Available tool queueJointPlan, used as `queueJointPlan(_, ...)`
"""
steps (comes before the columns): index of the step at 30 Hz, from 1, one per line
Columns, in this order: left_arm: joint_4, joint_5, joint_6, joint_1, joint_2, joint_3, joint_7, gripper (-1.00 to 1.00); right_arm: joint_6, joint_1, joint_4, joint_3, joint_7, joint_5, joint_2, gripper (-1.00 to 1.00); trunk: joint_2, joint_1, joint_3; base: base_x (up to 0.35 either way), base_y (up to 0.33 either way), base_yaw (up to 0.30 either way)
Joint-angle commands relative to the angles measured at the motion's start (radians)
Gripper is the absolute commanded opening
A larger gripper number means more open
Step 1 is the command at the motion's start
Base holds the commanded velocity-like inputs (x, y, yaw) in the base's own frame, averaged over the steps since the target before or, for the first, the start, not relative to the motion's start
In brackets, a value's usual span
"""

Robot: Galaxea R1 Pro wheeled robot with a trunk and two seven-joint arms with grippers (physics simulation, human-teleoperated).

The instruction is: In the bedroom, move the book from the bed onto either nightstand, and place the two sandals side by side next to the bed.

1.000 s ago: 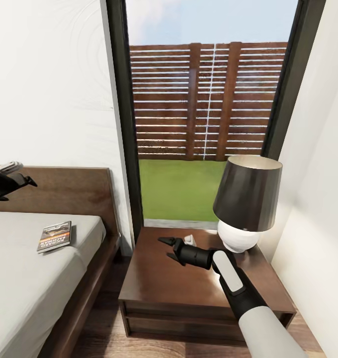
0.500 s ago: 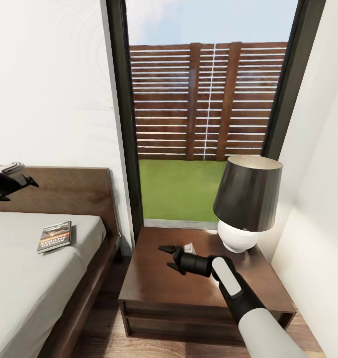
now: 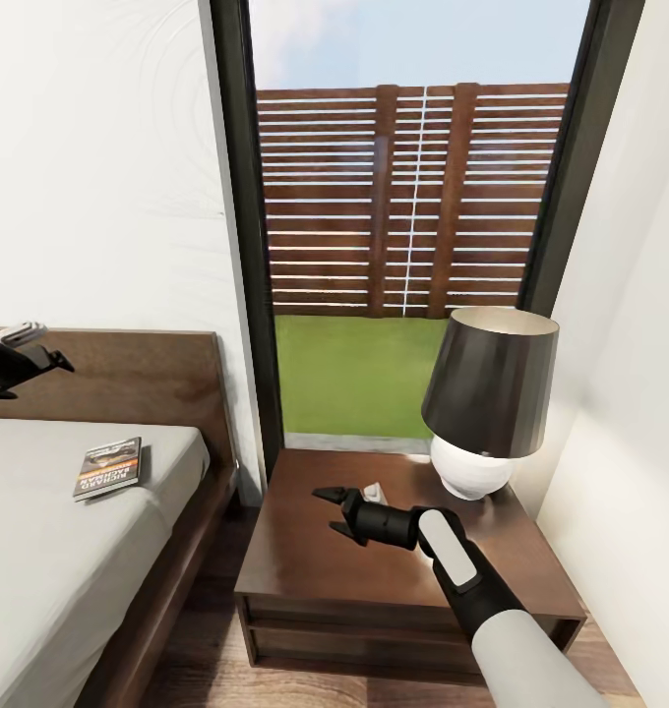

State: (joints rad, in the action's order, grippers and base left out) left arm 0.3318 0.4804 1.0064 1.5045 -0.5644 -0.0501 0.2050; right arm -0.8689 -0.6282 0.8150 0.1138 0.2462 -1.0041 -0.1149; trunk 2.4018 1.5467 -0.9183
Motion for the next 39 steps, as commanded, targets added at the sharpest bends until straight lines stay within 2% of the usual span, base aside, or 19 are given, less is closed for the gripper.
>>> queueJointPlan(1, 0.001, 0.009, 0.004, 0.000, 0.000, -0.005, 0.011, 1.00, -0.002, -0.001, 0.000, 0.000, 0.007, 0.007, 0.000, 1.00, 0.000, 0.000, -0.001, 0.000, 0.000, 0.000)
queueJointPlan(26, -0.003, 0.009, 0.006, 0.000, -0.005, -0.004, 0.014, 1.00, -0.004, -0.001, 0.000, -0.006, 0.011, 0.006, 0.001, 1.00, 0.000, 0.000, -0.001, 0.002, 0.000, 0.000)
queueJointPlan(39, -0.012, 0.009, 0.006, -0.001, -0.005, -0.004, 0.014, 1.00, -0.004, -0.001, 0.000, -0.007, 0.011, 0.006, 0.001, 1.00, 0.000, 0.000, -0.001, 0.082, 0.000, 0.000)
